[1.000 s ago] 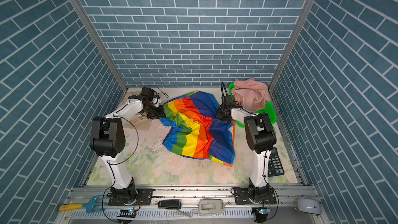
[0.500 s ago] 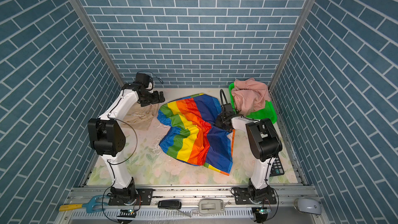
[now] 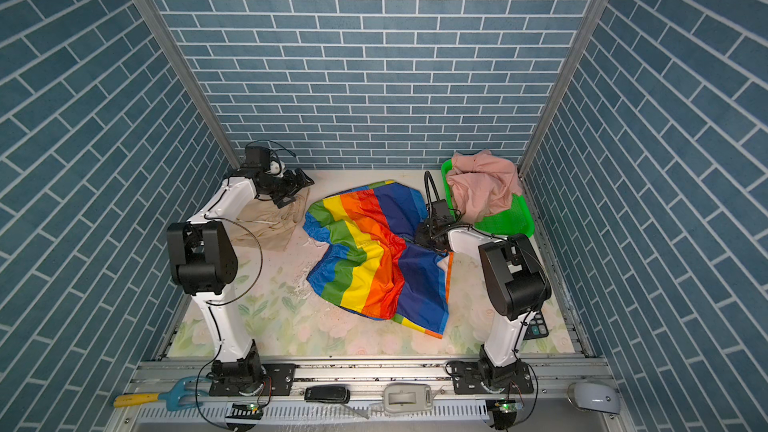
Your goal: Fold and stack the shorts
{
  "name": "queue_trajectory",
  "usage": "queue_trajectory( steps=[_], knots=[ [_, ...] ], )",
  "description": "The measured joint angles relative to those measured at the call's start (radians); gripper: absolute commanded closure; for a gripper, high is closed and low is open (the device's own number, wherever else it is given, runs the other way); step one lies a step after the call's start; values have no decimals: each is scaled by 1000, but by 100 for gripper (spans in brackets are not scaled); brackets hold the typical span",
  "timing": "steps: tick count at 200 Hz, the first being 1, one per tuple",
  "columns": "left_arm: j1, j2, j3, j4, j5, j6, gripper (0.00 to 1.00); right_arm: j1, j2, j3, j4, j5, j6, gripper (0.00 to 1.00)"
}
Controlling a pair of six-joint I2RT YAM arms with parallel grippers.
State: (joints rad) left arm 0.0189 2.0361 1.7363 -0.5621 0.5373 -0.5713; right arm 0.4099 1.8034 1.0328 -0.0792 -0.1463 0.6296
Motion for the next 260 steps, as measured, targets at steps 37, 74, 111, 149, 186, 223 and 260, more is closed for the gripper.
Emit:
queue_trajectory(
  steps=[37,74,111,149,186,223,260],
  knots=[
    [-6,33,-10,-26,20,72,16,0,-1,-2,6,-6,0,100],
    [-4,36,-90,-32,2,137,24,0,-3,-13,14,-9,0,100],
    [-5,51,-146,-24,16,169,39,0,-4,-23,25,-16,1,100],
    [-4,68,-157,5,35,178,70,0,-5,-24,31,-20,2,100],
    [-4,71,-154,27,43,183,92,0,-22,-30,31,-23,2,100],
    [-7,71,-121,19,61,206,100,2,-57,-44,21,-40,2,100],
    [-43,71,97,-117,0,327,100,64,-106,-74,-37,-41,1,92]
  ],
)
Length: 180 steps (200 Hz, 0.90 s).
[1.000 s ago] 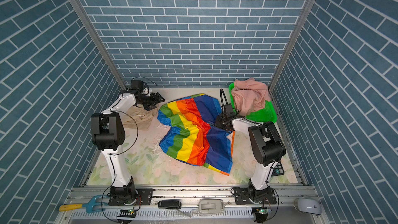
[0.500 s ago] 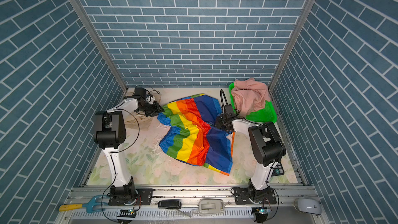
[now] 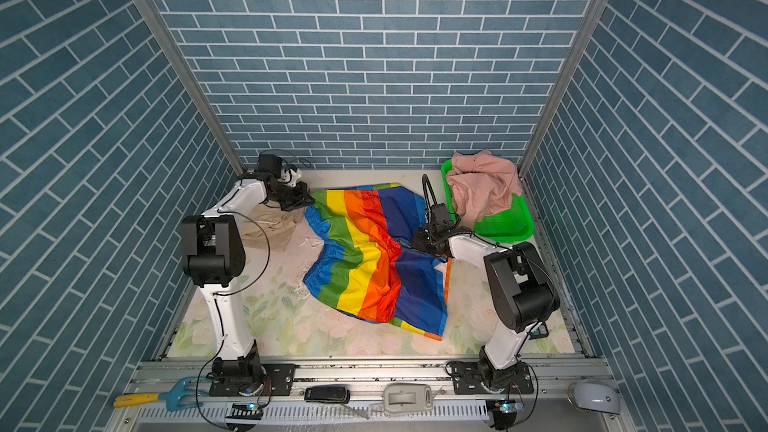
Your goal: Fold and stack the shorts
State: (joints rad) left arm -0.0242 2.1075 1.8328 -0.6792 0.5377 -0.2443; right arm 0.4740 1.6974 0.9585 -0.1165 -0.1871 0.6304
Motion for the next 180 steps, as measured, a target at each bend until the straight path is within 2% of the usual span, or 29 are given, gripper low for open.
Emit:
queue_trajectory(
  steps=[20,39,57,79,117,180],
  knots=[
    [-52,-2,133,-76,-78,92,100,37,-37,-7,-53,0,-6,75],
    [-112,-15,186,-127,-162,161,100,39,-72,24,-140,23,-31,55],
    [-168,-24,184,-166,-242,211,100,8,-82,129,-238,59,-65,35],
    [-225,-26,148,-186,-344,259,100,-58,-66,314,-307,76,-117,19],
    [-281,-64,42,-183,-490,317,100,-119,140,660,-345,83,-187,15],
    [-328,-197,-89,-138,-644,380,100,-127,576,998,-439,35,-247,10]
  ],
)
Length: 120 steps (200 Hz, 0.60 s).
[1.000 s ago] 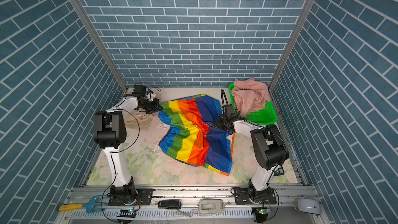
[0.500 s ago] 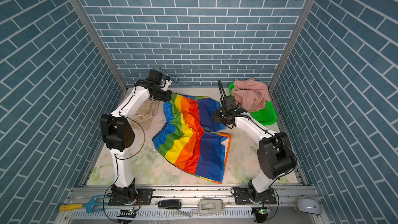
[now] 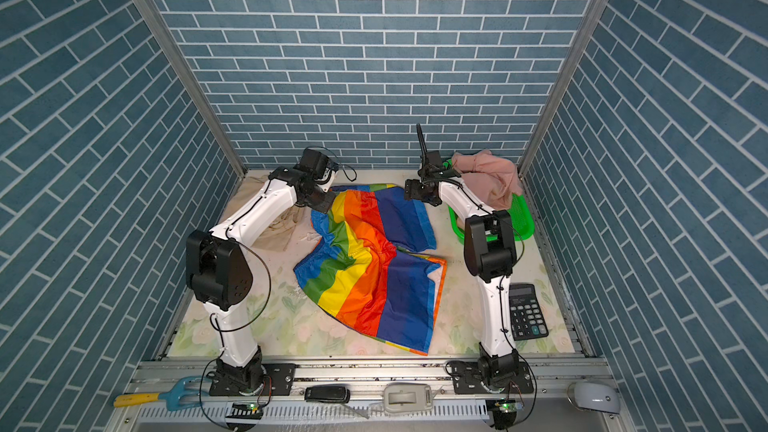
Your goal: Fold and stack the shorts
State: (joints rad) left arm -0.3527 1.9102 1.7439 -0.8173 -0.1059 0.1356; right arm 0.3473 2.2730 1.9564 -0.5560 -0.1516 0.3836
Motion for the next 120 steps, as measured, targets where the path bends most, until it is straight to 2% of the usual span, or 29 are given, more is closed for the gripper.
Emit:
queue_trajectory(
  steps=[29,75,90,120],
  knots=[
    [-2,0,-24,7,-22,11,100,-10,118,127,-30,-22,0,10],
    [-9,0,-20,7,-32,12,100,-35,220,253,-61,-43,1,12],
    [-10,0,-17,7,-32,11,100,-40,241,268,-56,-68,4,19],
    [-13,0,-14,7,-32,10,100,-48,271,268,-17,-142,45,50]
  ],
)
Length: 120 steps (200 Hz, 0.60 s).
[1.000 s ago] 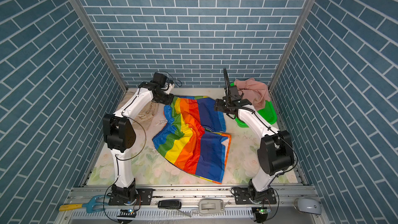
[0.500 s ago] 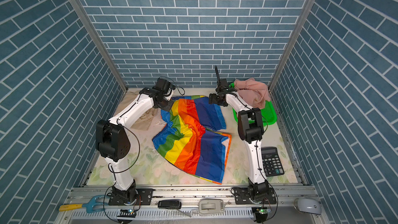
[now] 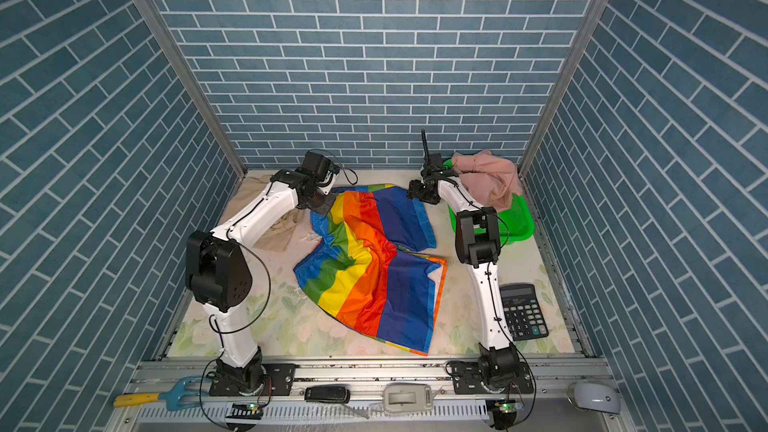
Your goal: Fold and stack the shorts
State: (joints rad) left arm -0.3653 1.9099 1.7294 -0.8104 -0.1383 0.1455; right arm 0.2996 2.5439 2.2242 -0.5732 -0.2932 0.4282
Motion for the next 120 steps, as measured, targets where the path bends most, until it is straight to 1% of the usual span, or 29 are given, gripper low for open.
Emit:
queue_trajectory(
  steps=[3,18,25,28,44,58,67,85,103,112,120],
  knots=[
    [0,0,0,0,0,0,100,0,0,0,8,-7,-3,53],
    [0,2,2,-1,0,-2,100,1,2,-6,34,-38,21,86],
    [0,5,6,-3,0,-3,100,1,2,-13,48,-50,30,97],
    [0,8,10,-5,-2,-3,100,1,1,-18,56,-54,38,100],
    [0,35,46,-20,-21,-6,100,2,-23,-76,93,-66,50,100],
    [2,66,87,-45,-51,-12,100,8,-94,-198,132,-66,49,100],
    [6,84,106,-58,-72,-19,100,11,-177,-316,153,-55,46,100],
    [23,99,114,-78,-105,-37,100,32,-414,-603,215,-20,46,100],
    [60,100,110,-98,-121,-60,100,99,-653,-850,278,26,46,89],
    [78,100,106,-98,-130,-68,100,147,-730,-928,300,43,42,84],
    [93,100,99,-100,-138,-71,100,193,-776,-983,315,54,41,76]
  ],
)
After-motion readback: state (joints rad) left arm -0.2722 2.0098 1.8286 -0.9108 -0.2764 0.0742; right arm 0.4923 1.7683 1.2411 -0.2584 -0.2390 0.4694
